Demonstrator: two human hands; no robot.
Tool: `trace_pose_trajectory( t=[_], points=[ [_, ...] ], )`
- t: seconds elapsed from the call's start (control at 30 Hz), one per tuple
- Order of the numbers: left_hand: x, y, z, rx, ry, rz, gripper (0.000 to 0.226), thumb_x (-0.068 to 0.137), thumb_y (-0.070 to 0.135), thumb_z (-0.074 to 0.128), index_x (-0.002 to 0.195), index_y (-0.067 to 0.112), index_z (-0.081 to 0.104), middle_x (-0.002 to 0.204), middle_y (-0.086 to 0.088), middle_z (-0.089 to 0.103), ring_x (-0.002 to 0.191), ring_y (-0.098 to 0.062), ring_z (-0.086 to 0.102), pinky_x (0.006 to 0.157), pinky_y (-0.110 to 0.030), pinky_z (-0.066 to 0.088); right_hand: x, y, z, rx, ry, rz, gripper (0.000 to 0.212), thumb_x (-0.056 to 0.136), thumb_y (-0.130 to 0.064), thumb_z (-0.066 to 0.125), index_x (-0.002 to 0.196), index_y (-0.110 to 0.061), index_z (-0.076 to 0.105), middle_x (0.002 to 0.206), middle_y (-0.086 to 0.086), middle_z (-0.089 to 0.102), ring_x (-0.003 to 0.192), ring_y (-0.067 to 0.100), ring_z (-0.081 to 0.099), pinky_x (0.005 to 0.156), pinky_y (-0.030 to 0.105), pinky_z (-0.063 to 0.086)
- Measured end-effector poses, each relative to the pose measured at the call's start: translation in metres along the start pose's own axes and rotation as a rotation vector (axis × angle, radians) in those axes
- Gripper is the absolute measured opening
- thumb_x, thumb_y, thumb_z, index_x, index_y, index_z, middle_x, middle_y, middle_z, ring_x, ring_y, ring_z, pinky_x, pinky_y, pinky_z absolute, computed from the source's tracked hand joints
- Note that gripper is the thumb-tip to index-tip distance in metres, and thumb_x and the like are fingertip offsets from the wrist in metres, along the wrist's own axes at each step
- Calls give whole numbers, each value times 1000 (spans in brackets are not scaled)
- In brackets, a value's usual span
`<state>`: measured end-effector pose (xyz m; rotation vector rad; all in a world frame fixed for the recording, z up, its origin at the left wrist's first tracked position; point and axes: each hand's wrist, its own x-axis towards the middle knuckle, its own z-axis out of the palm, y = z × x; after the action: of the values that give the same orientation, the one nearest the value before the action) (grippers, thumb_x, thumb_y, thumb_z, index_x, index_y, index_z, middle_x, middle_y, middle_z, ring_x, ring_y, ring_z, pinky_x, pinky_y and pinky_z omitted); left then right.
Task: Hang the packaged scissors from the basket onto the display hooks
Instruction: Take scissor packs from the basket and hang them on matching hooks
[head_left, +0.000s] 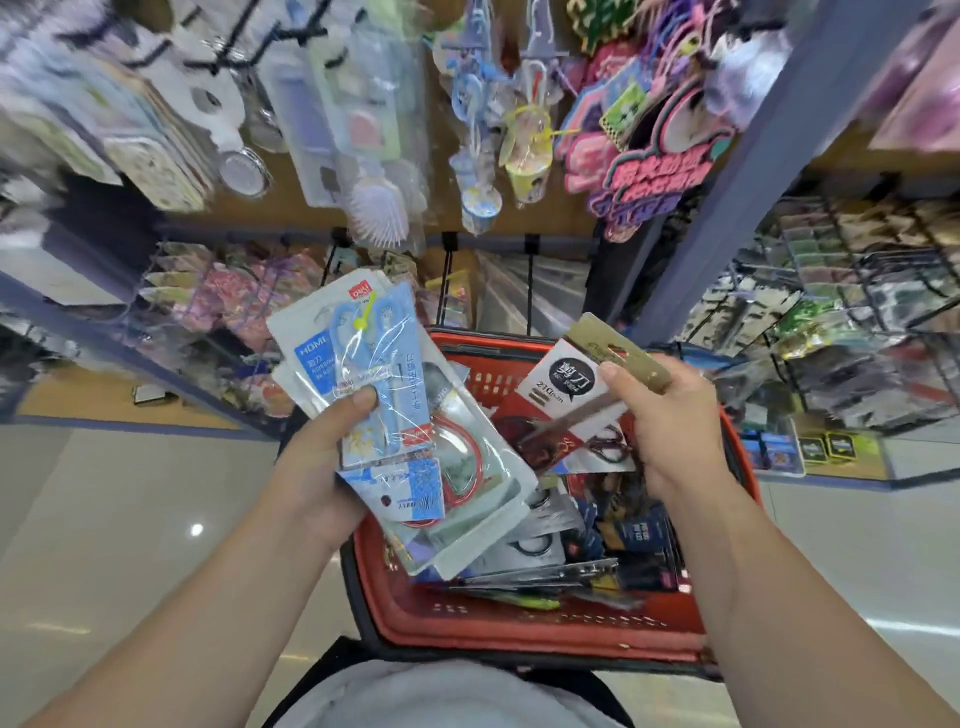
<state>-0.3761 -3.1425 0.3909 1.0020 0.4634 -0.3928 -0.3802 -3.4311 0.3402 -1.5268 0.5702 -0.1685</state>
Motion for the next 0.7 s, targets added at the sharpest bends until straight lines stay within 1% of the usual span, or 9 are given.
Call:
trace_pose_trajectory(
  t=[0.1,0.2,0.27,0.33,0.4,0.47,0.5,0.6,0.7],
  points=[
    [-8,23,10,-54,-18,64,25,82,24,62,87,21,86,91,-4,81,73,-19,78,59,-34,63,-11,-36,19,105,35,-68,26,93,-13,78,79,-35,77,82,-2,79,84,21,75,88,48,61],
    [-16,53,13,-96,-54,120,41,96,18,54,70,24,86,82,-1,81,67,-14,77,54,-30,61,-23,-66,43,126,27,-156,21,95,-13,75,80,-27,74,76,-8,76,78,14,71,81,40,57],
    [-21,74,8,-120,-82,140,41,96,21,55,70,24,86,81,-1,80,66,-15,78,53,-32,61,-32,-83,61,127,24,-211,16,94,-15,77,82,-25,74,79,-7,76,80,16,71,80,40,56],
    [-27,99,-5,-153,-105,159,29,84,27,60,72,23,86,82,-2,80,67,-18,78,53,-34,61,-42,-98,84,155,25,-262,16,95,-13,76,84,-25,76,84,-5,76,84,17,70,81,38,57],
    [-30,125,-24,-177,-122,206,27,80,27,61,73,22,86,81,-3,80,66,-18,78,53,-34,61,-51,-115,114,197,21,-292,16,97,-7,71,89,-22,74,82,-9,76,81,10,70,76,26,59],
    [-31,154,-50,-215,-134,255,26,80,25,60,74,23,86,81,-2,80,66,-17,78,52,-34,61,-62,-127,150,197,19,-338,16,98,-6,68,92,-21,71,75,-16,74,73,-1,67,70,16,54],
    [-32,171,-67,-233,-138,278,26,79,25,60,80,22,86,82,-2,80,66,-17,78,52,-34,61,-67,-132,171,189,17,-364,16,99,-7,67,93,-21,70,73,-18,73,72,-2,66,69,16,52],
    [-32,226,-121,-259,-138,347,28,78,25,61,99,20,78,78,0,79,63,-16,76,50,-33,61,-85,-148,242,156,22,-408,12,99,-11,69,91,-21,68,73,-15,73,73,7,67,74,29,54],
    [-31,289,-172,-233,-157,396,25,79,26,62,94,21,82,83,-2,80,66,-16,77,53,-33,61,-106,-173,317,199,-23,-430,4,99,-13,67,96,-17,68,82,-7,78,79,13,75,71,30,59]
  ],
)
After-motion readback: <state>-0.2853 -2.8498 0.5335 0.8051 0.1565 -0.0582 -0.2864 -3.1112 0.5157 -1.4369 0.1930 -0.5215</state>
